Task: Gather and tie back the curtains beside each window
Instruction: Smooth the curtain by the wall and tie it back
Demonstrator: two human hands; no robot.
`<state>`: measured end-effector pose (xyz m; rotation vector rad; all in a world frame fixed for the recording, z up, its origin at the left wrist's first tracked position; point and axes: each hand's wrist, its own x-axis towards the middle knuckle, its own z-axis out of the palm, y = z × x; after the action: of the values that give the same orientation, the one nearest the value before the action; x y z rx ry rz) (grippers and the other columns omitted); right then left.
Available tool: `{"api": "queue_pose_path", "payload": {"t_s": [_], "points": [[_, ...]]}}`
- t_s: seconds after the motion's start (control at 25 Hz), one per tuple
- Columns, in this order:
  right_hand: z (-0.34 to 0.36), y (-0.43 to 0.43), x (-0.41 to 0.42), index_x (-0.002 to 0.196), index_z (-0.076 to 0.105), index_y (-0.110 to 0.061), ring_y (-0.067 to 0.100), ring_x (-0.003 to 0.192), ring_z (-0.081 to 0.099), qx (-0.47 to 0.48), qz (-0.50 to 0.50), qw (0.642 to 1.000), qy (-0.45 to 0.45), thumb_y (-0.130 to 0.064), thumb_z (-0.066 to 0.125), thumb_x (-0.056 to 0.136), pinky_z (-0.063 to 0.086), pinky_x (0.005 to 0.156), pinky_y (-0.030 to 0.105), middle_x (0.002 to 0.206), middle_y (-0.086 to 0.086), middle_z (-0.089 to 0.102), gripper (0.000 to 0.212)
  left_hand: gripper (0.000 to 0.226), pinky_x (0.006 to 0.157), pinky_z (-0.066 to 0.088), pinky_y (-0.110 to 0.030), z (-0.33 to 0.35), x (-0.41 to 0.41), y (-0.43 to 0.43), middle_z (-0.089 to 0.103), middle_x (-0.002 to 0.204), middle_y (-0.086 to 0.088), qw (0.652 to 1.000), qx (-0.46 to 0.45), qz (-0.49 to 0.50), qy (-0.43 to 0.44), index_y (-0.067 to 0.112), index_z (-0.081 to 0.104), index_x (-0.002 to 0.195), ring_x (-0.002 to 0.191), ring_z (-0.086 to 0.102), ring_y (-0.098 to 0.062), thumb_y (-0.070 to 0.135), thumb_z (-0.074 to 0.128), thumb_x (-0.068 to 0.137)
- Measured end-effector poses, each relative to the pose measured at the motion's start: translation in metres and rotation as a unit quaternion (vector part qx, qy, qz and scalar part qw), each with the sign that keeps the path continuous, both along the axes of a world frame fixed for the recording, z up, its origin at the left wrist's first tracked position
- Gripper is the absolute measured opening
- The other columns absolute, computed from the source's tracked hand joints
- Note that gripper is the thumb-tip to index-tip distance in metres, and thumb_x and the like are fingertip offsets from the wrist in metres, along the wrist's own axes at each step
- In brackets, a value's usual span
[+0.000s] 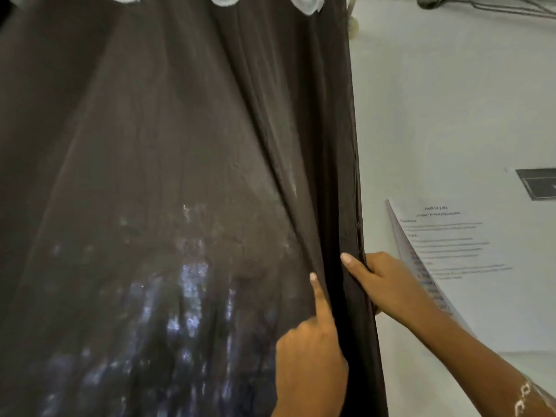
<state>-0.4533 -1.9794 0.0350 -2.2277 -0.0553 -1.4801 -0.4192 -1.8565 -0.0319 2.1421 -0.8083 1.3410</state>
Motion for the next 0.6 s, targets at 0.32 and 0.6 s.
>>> {"api": "queue_pose_path", "payload": {"t_s": [0.32,0.6], "points": [[0.009,-0.113,-0.017,0.057,0.055,-0.011,0.02,0.058,0.059,0.034,-0.032,0.998,-0.036,-0.039,0.046,0.092,0.047,0.058,0.032,0.053,0.002,0.058,0.046,0.09,0.039,0.006,-0.022,0.03,-0.02,-0.111,0.049,0.029,-0.001,0.984,0.163,0.057,-0.042,0.02,0.072,0.103,0.022,0.042,-0.004,0.058,0.076,0.021],[0.026,-0.17,-0.039,0.053,0.053,-0.008,0.02,0.053,0.057,0.033,0.011,0.998,-0.059,-0.048,0.051,0.086,0.039,0.051,0.028,0.048,0.002,0.055,0.051,0.081,0.048,0.012,-0.024,0.046,-0.033,-0.18,0.06,0.106,-0.027,0.99,0.125,-0.044,0.059,0.008,-0.02,0.143,0.093,0.059,-0.04,0.019,0.043,0.093]]}}
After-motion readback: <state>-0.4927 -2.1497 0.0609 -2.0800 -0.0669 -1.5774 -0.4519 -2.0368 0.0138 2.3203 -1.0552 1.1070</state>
